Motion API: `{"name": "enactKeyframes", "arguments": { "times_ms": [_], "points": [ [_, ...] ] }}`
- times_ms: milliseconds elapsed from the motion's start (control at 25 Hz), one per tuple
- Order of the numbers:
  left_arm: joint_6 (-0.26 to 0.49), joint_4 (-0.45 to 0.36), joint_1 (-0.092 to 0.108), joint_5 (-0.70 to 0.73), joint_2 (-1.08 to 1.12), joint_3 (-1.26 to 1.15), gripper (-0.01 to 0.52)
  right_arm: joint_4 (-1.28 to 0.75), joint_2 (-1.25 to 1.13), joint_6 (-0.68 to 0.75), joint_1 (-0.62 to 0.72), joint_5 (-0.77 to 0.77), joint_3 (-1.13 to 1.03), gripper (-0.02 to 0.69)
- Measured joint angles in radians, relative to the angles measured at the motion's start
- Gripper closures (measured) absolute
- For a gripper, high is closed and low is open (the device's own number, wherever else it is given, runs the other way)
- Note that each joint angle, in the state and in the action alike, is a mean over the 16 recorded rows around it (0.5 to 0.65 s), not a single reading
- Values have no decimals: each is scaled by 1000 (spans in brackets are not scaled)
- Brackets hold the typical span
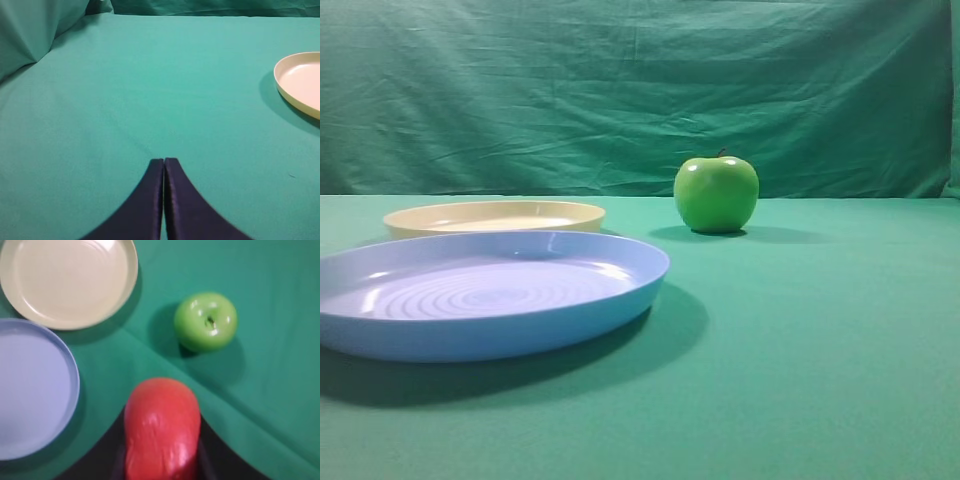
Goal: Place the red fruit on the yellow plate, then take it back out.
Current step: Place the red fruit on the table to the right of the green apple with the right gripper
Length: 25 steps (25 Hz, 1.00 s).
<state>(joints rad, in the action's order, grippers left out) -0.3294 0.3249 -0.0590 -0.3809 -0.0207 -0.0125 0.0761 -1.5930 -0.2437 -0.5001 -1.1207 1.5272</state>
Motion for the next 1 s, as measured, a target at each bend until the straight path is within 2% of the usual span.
{"name": "enactKeyframes", "arguments": {
  "times_ms": [240, 480, 760, 880, 1000],
  "points": [
    [0, 0, 0, 0, 0, 0, 514, 63, 160, -5, 98, 208, -390, 464],
    [0, 0, 0, 0, 0, 0, 514, 141, 195, -39, 151, 456, -671, 464],
    [0, 0, 0, 0, 0, 0, 514, 195, 115, -83, 158, 663, -813, 456],
    [0, 0, 0, 0, 0, 0, 514, 204, 79, -94, 158, 708, -829, 420],
    [0, 0, 0, 0, 0, 0, 514, 206, 50, -101, 158, 730, -832, 355]
  ]
}}
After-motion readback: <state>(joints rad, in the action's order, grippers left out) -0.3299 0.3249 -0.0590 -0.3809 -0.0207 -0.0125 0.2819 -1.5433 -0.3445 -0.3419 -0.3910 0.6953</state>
